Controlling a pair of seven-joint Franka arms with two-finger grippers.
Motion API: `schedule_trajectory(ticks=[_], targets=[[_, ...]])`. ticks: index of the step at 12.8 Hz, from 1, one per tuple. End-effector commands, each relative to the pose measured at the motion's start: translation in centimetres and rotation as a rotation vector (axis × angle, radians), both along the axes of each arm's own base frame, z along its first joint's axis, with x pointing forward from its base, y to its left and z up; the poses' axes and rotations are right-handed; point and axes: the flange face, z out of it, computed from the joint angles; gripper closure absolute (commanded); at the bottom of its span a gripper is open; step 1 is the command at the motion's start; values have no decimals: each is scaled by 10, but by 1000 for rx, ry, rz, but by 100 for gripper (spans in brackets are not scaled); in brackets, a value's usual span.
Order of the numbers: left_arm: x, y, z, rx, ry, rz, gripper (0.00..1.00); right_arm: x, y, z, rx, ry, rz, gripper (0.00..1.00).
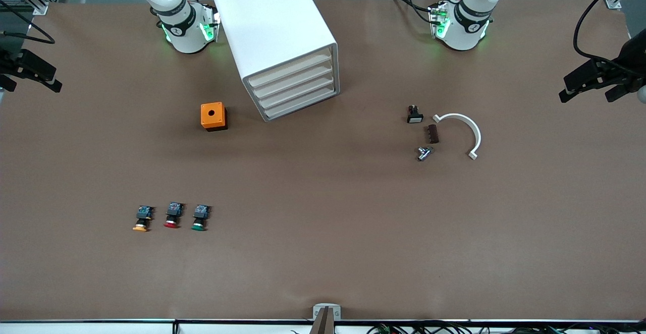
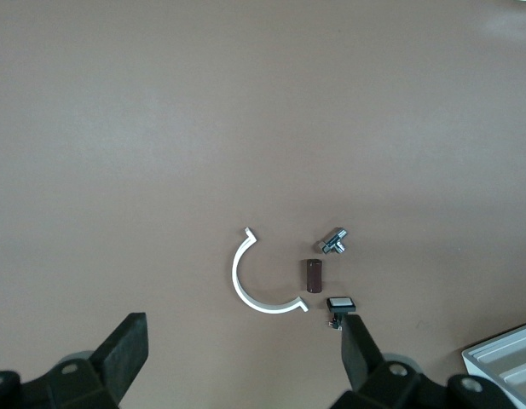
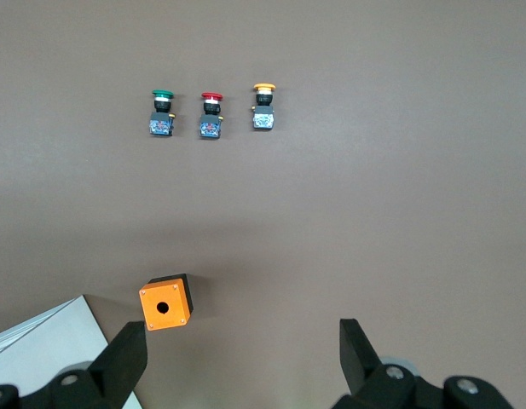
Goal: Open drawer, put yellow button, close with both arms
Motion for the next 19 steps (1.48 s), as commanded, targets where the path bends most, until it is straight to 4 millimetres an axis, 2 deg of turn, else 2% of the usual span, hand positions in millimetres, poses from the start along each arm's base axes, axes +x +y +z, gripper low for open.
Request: schedule_trajectory(ticks=[1,4,6,10,11,12,15,18,19], targets=[[-3,3,0,21,-11,-18,0,-3,-2,2,3,-2,0,0],[-2,5,-4,19,3,-13,0,-3,-3,2,3,-2,-2,0],[4,17,-4,-3,8,68,0,-3,-4,2,3,-2,-3,0],[21,27,-40,9,86,100,0,-3,-10,3,4,-5,-15,0],[30,40,-57,4,113,123,0,-2,-10,4,3,-7,-15,0],[39,45,-75,1,141,129,0,-2,-10,4,3,-7,-17,0],[58,42,-126,-3,226,126,0,3,-12,9,0,-18,-28,0],[71,22,-170,11,307,210,0,21,-17,-12,-24,17,-20,0],[76,1,-190,33,336,238,0,23,-17,-15,-36,23,-19,0]])
